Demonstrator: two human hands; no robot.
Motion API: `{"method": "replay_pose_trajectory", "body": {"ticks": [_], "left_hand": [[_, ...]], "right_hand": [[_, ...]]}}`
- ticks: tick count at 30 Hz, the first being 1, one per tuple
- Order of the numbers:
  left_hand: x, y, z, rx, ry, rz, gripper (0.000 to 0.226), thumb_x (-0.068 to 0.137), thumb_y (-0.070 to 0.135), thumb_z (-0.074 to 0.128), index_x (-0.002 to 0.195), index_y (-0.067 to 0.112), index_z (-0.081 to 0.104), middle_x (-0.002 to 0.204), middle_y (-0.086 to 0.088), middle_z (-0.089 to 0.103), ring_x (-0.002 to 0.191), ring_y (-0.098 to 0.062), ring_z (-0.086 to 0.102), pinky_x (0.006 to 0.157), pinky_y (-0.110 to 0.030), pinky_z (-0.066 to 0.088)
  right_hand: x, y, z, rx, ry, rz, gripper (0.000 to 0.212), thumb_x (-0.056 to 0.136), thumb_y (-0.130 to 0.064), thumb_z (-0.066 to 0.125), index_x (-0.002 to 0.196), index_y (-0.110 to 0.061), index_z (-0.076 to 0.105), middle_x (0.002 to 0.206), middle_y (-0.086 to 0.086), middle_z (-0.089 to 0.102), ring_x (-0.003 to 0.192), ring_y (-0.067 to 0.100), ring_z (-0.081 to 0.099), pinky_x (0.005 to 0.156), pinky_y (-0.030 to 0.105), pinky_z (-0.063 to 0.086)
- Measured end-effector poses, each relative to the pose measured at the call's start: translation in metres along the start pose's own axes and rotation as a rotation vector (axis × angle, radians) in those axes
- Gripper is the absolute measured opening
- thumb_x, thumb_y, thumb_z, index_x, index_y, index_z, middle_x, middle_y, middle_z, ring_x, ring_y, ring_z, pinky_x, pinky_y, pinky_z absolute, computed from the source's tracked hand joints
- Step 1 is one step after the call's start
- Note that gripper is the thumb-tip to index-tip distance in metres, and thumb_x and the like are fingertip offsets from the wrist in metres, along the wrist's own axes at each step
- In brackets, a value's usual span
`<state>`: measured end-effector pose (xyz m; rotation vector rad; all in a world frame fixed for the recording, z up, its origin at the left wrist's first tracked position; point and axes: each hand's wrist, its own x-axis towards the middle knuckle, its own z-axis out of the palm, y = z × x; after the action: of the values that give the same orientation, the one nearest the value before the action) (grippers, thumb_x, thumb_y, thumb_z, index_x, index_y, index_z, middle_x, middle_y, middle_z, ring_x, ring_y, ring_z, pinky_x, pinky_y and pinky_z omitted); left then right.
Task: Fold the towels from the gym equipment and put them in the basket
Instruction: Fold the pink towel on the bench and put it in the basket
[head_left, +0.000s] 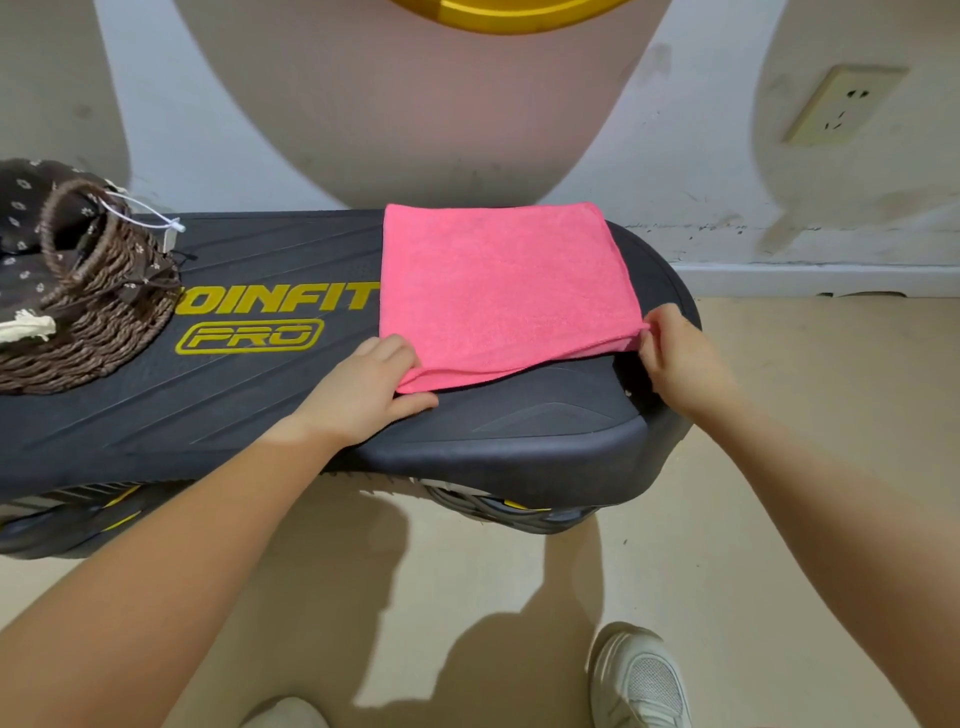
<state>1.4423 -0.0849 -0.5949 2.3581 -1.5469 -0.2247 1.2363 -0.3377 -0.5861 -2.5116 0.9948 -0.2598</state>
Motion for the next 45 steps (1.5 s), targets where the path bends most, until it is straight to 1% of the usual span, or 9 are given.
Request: {"method": "replay_pose_trajectory", "body": {"ticks": [3,6,11,16,23,27,29,39,45], "left_hand": [[0.000,-0.003,0.002,0.017,0.014,0.007,0.036,0.079,0.032,0.071,0.093,0.001,0.057,0.099,-0.009,0.055,0.088,-0.019,0.041,0.072,-0.029,0.034],[0.003,-0.006,0.000,-0.093,0.074,-0.040,0.015,0.083,0.013,0.066,0.091,0.002,0.061,0.096,-0.009,0.059,0.088,-0.025,0.052,0.073,-0.033,0.041],[0.002,-0.006,-0.004,-0.308,0.153,-0.185,0.022,0.094,0.018,0.050,0.088,0.001,0.063,0.087,-0.013,0.065,0.083,-0.024,0.056,0.071,-0.032,0.037],[-0.005,-0.003,-0.022,-0.479,0.184,-0.283,0.039,0.096,0.026,0.047,0.069,-0.001,0.052,0.066,-0.008,0.051,0.065,-0.014,0.042,0.061,-0.026,0.031],[-0.010,0.004,-0.047,-1.020,0.190,-0.396,0.029,0.096,0.013,0.044,0.075,0.011,0.063,0.057,0.012,0.066,0.054,0.003,0.058,0.056,-0.014,0.045],[-0.008,0.002,-0.040,-0.919,0.109,-0.373,0.030,0.097,0.018,0.043,0.072,0.018,0.060,0.062,0.014,0.064,0.058,0.005,0.056,0.063,-0.019,0.042],[0.001,-0.005,-0.037,-0.952,0.147,-0.438,0.027,0.097,0.019,0.046,0.074,0.020,0.060,0.067,0.011,0.061,0.059,0.004,0.054,0.065,-0.023,0.039],[0.064,-0.018,-0.034,-0.973,0.364,-0.690,0.015,0.090,0.021,0.056,0.082,0.009,0.057,0.078,-0.011,0.049,0.073,-0.019,0.043,0.068,-0.029,0.032],[0.090,-0.024,-0.025,-0.458,0.299,-0.699,0.022,0.091,0.018,0.050,0.083,0.003,0.063,0.081,-0.016,0.057,0.082,-0.028,0.053,0.073,-0.033,0.040]], "right_hand": [[0.002,0.004,-0.001,0.270,0.009,0.020,0.018,0.091,0.001,0.040,0.089,-0.016,0.045,0.067,0.001,0.061,0.059,0.011,0.060,0.069,0.029,0.051],[0.005,0.009,-0.006,0.388,0.001,0.045,0.036,0.082,0.013,0.046,0.088,-0.022,0.050,0.078,-0.013,0.059,0.068,0.004,0.058,0.068,0.007,0.045],[0.007,0.012,-0.007,0.604,-0.019,0.056,0.019,0.087,0.001,0.056,0.084,-0.015,0.065,0.079,-0.003,0.064,0.080,0.017,0.058,0.082,0.030,0.047],[0.001,0.004,-0.021,0.877,-0.170,0.164,0.021,0.092,-0.004,0.047,0.078,-0.010,0.062,0.056,-0.012,0.064,0.057,0.000,0.056,0.061,0.013,0.045],[-0.008,0.000,-0.033,0.927,-0.355,0.197,0.046,0.065,-0.015,0.051,0.102,0.013,0.055,0.076,0.013,0.044,0.065,0.021,0.040,0.051,0.021,0.035],[-0.006,-0.003,-0.030,0.864,-0.343,0.200,0.014,0.077,-0.015,0.054,0.069,-0.004,0.050,0.061,0.005,0.039,0.057,0.016,0.033,0.054,0.029,0.026],[0.001,-0.002,-0.023,0.811,-0.240,0.231,0.032,0.090,-0.010,0.050,0.058,-0.013,0.045,0.051,-0.006,0.037,0.052,0.011,0.030,0.053,0.027,0.021],[0.060,-0.022,-0.001,0.552,0.032,0.357,0.021,0.091,-0.023,0.047,0.078,-0.009,0.056,0.073,0.012,0.047,0.069,0.020,0.041,0.063,0.031,0.030],[0.081,-0.027,0.009,0.246,0.055,0.319,0.024,0.092,-0.015,0.041,0.078,-0.001,0.054,0.069,0.012,0.049,0.067,0.025,0.043,0.052,0.030,0.027]]}}
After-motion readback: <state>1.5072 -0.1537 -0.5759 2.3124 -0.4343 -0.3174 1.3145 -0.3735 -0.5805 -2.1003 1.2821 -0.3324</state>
